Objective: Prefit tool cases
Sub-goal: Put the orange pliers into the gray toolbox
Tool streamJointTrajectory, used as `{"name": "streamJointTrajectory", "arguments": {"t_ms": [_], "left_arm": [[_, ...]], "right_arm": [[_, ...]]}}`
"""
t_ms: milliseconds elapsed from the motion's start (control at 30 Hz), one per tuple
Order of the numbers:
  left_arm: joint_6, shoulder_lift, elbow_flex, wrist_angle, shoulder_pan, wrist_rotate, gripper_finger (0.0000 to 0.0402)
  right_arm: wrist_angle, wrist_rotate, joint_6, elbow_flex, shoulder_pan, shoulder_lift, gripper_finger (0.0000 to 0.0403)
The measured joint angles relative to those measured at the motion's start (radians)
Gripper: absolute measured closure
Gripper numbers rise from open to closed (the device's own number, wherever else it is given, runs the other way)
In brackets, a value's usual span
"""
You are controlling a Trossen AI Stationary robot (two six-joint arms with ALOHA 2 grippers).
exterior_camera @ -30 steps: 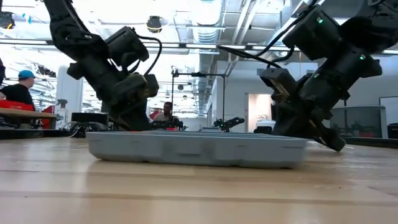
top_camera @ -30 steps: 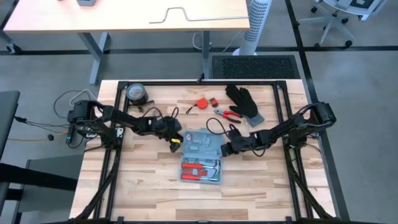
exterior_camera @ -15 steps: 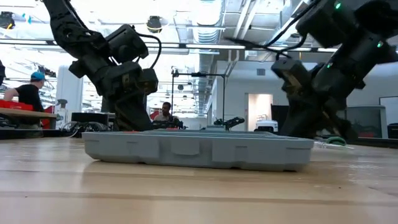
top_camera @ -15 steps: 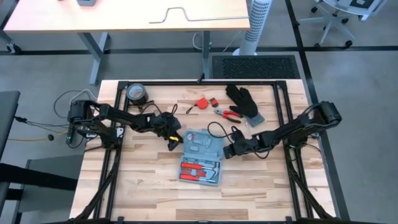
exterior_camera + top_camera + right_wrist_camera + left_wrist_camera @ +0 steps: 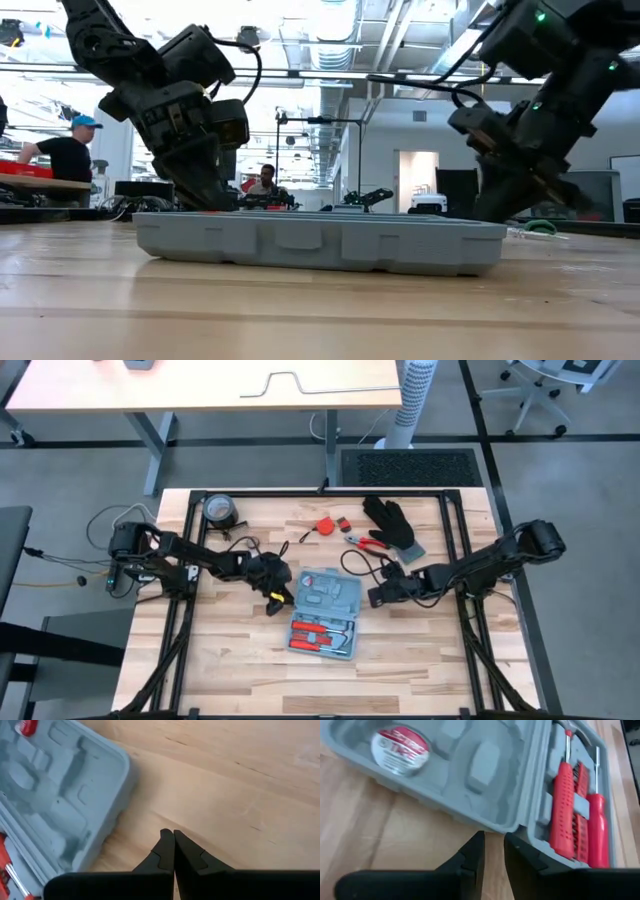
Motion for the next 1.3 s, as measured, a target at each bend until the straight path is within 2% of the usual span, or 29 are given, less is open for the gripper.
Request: {"name": "streamJointTrajectory", "arguments": {"t_ms": [367, 533, 767, 933, 1100, 1200, 1300], "left_arm": [[-0.011, 0.001, -0.002, 0.069, -0.034, 0.001, 0.0336], [-0.011, 0.001, -0.002, 0.067, -0.058, 0.002, 0.0336], [-0.037, -0.065, -0.002, 0.067, -0.045, 0.000, 0.0336], [-0.008, -0.157, -0.002, 0.068, -0.021, -0.027, 0.0336], [0.012, -0.169, 0.001, 0.088, 0.017, -0.123, 0.0336], [0.012, -0.143, 0.019, 0.115, 0.057, -0.129, 0.0336], [0.030, -0.115, 0.054, 0.117, 0.099, -0.126, 0.0336]], "right_arm": [[0.323, -0.031, -0.009, 0.000, -0.038, 0.184, 0.0397], [0.359, -0.032, -0.010, 0.000, -0.041, 0.200, 0.0397], [0.167, -0.034, -0.027, 0.000, -0.041, 0.065, 0.0397], [0.008, 0.026, -0.055, 0.000, -0.042, -0.083, 0.0397], [-0.043, 0.050, -0.257, 0.000, -0.090, -0.163, 0.0397], [-0.032, 0.049, -0.382, 0.000, -0.126, -0.175, 0.0391], [0.004, 0.044, -0.455, -0.001, -0.157, -0.175, 0.0367]]}}
